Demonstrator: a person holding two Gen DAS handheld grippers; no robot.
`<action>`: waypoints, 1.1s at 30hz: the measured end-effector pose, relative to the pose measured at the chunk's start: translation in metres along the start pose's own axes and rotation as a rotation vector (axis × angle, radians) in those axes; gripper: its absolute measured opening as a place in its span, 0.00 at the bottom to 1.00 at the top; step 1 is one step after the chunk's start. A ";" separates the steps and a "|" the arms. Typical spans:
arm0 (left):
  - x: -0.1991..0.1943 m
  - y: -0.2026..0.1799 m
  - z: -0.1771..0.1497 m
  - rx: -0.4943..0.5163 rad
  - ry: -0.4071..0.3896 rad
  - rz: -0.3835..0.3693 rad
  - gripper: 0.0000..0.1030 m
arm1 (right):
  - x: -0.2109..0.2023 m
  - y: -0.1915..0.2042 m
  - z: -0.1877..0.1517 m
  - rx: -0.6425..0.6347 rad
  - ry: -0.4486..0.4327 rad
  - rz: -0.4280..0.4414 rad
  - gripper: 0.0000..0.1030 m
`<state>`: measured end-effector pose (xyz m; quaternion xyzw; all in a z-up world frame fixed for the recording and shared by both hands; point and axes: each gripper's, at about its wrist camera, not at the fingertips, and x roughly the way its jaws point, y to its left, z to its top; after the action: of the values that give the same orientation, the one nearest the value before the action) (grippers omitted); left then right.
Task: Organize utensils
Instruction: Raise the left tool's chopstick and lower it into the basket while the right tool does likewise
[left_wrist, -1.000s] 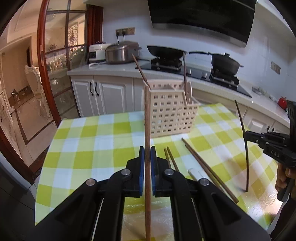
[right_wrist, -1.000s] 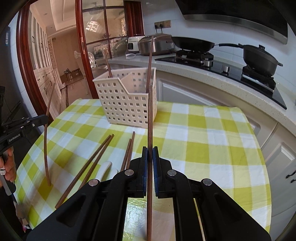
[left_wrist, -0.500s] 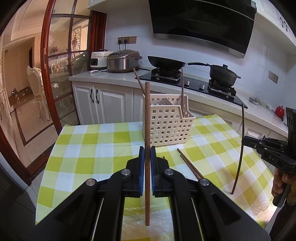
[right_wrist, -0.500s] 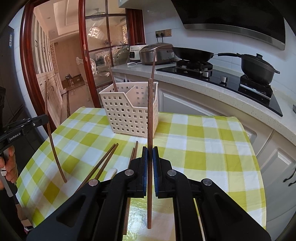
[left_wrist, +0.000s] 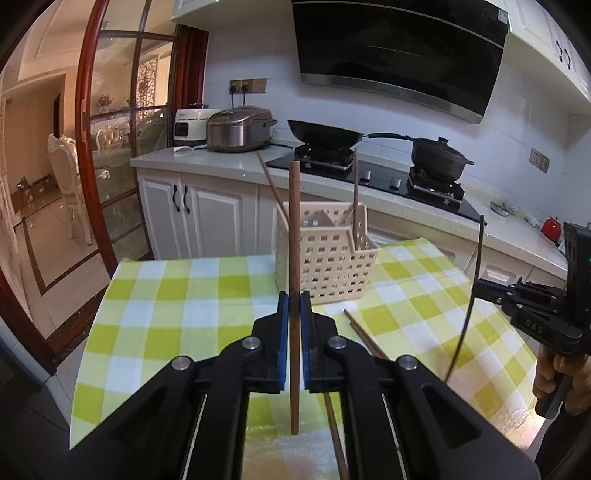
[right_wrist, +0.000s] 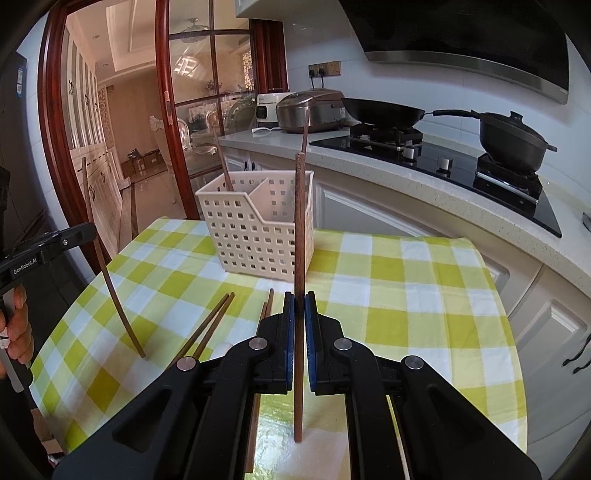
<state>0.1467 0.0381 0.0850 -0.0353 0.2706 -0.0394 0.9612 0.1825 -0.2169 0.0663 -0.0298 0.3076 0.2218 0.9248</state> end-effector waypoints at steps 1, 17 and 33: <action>0.001 -0.001 0.004 0.003 -0.002 -0.003 0.06 | 0.000 0.000 0.004 -0.001 -0.001 -0.001 0.07; 0.008 -0.023 0.106 0.068 -0.079 -0.047 0.06 | 0.003 -0.005 0.087 -0.032 -0.049 0.008 0.07; 0.047 -0.036 0.199 0.080 -0.160 -0.030 0.06 | 0.024 0.010 0.182 -0.072 -0.106 0.033 0.07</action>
<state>0.2885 0.0069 0.2337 -0.0040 0.1908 -0.0614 0.9797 0.2966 -0.1632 0.2007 -0.0461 0.2508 0.2493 0.9343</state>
